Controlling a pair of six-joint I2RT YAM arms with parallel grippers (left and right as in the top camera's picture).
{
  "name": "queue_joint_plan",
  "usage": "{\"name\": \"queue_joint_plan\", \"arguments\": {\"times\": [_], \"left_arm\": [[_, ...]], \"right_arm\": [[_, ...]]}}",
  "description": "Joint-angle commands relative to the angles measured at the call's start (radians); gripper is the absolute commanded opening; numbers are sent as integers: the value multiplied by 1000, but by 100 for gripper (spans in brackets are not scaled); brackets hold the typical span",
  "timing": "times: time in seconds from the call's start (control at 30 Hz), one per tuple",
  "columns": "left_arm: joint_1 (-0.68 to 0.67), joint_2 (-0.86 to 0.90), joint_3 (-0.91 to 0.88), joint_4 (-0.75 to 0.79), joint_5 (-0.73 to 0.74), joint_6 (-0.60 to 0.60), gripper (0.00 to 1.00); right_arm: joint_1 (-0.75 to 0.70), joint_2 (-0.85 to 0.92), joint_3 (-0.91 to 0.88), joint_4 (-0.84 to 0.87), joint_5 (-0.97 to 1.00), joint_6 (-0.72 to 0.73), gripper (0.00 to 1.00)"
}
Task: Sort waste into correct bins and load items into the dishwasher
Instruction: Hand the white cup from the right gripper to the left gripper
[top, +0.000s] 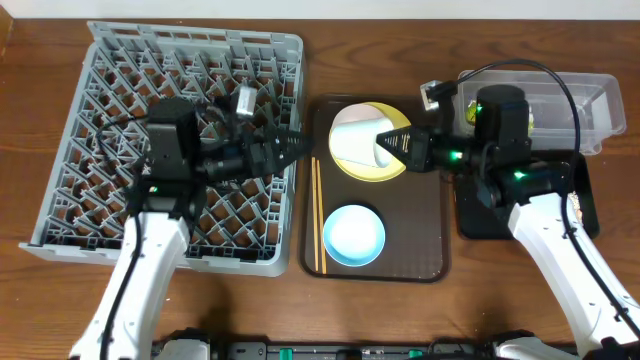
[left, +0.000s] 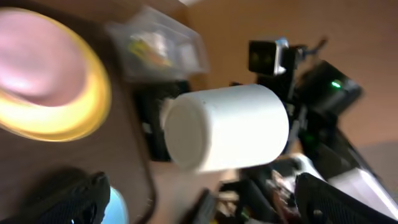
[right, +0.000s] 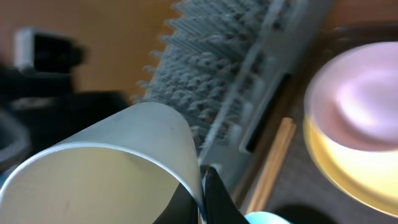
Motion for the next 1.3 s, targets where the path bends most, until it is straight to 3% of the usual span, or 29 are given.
{"name": "queue_joint_plan", "arguments": {"times": [0.0,0.4,0.6,1.13,1.27], "left_arm": [[-23,46,14,73,202,-108,95],[-177,58,14,298,201,-204,94],[-198,58,14,437,201,-303,83],[-198,58,14,445,194,-311,80],[-198,58,14,445,194,-311,74]], "right_arm": [[-10,-2,8,42,-187,13,1],[-6,-2,8,109,-265,70,1],[-5,-2,8,109,-288,74,1],[31,-2,8,109,-285,74,1],[32,-2,8,109,-282,74,1]]}}
